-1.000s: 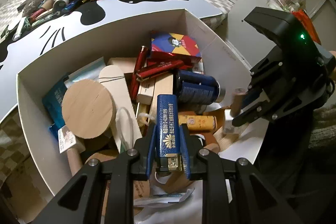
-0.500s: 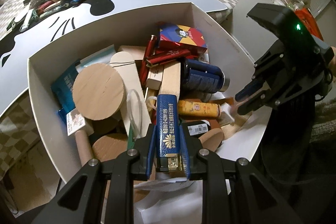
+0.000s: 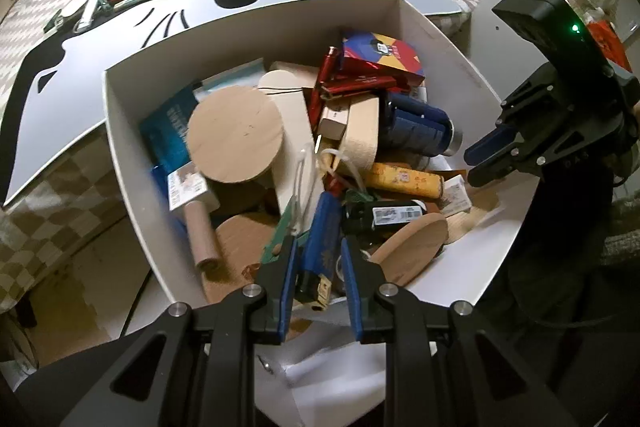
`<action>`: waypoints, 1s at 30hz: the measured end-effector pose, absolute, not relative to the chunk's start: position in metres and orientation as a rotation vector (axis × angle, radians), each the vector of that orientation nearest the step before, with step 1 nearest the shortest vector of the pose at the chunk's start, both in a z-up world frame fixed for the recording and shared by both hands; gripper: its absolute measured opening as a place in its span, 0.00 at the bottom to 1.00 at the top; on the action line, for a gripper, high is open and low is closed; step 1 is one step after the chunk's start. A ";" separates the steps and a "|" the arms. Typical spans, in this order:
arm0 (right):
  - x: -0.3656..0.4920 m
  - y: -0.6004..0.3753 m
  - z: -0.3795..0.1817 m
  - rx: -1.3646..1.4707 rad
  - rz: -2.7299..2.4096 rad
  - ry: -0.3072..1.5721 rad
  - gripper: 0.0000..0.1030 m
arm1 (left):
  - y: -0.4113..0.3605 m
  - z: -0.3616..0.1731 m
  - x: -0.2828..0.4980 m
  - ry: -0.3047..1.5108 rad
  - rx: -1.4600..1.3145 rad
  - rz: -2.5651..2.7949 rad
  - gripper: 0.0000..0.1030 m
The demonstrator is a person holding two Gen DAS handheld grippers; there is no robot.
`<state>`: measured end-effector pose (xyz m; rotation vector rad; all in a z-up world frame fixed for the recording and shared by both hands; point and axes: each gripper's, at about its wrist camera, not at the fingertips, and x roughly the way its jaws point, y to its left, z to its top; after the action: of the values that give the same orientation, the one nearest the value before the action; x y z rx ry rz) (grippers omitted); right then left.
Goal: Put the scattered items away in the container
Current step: 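Open the right gripper to drop the tube while the left gripper releases the blue lighter, then withdraw both open grippers up from the box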
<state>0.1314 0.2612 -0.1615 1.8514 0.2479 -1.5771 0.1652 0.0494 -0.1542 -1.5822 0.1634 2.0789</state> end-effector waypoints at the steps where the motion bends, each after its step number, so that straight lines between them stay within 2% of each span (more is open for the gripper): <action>1: 0.131 0.261 -0.161 1.848 -1.578 0.245 0.22 | 0.049 -0.154 0.166 0.168 -1.587 2.081 0.22; 10: 0.129 0.258 -0.162 1.806 -1.595 0.223 0.22 | 0.046 -0.152 0.172 0.207 -1.636 2.102 0.22; 11: 0.129 0.258 -0.161 1.799 -1.597 0.221 0.22 | 0.046 -0.152 0.172 0.204 -1.641 2.108 0.28; 12: 0.129 0.257 -0.161 1.792 -1.599 0.220 0.23 | 0.045 -0.152 0.172 0.198 -1.645 2.114 0.44; 14: 0.129 0.255 -0.158 1.777 -1.605 0.219 0.45 | 0.044 -0.150 0.172 0.187 -1.648 2.127 0.60; 15: 0.130 0.254 -0.157 1.763 -1.608 0.224 0.70 | 0.044 -0.149 0.172 0.182 -1.645 2.134 0.60; 21: 0.134 0.251 -0.149 1.696 -1.623 0.228 0.71 | 0.047 -0.147 0.167 0.177 -1.643 2.160 0.62; 22: 0.134 0.251 -0.148 1.690 -1.627 0.218 0.71 | 0.047 -0.146 0.167 0.176 -1.641 2.165 0.65; 23: 0.134 0.252 -0.148 1.684 -1.632 0.207 0.73 | 0.048 -0.145 0.167 0.175 -1.637 2.172 0.75; 24: 0.134 0.254 -0.147 1.677 -1.640 0.200 0.81 | 0.048 -0.145 0.166 0.174 -1.633 2.178 0.84; 25: 0.134 0.255 -0.146 1.667 -1.652 0.193 0.90 | 0.049 -0.144 0.166 0.173 -1.629 2.184 0.86; 27: 0.134 0.257 -0.145 1.652 -1.672 0.179 0.99 | 0.050 -0.142 0.165 0.171 -1.621 2.196 0.89; 30: 0.133 0.262 -0.143 1.634 -1.706 0.140 1.00 | 0.051 -0.140 0.164 0.169 -1.608 2.215 0.93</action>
<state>0.1328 0.2620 -0.1432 1.6341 0.1399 -1.7056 0.1638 0.0515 -0.1398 -1.6084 0.1687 2.2149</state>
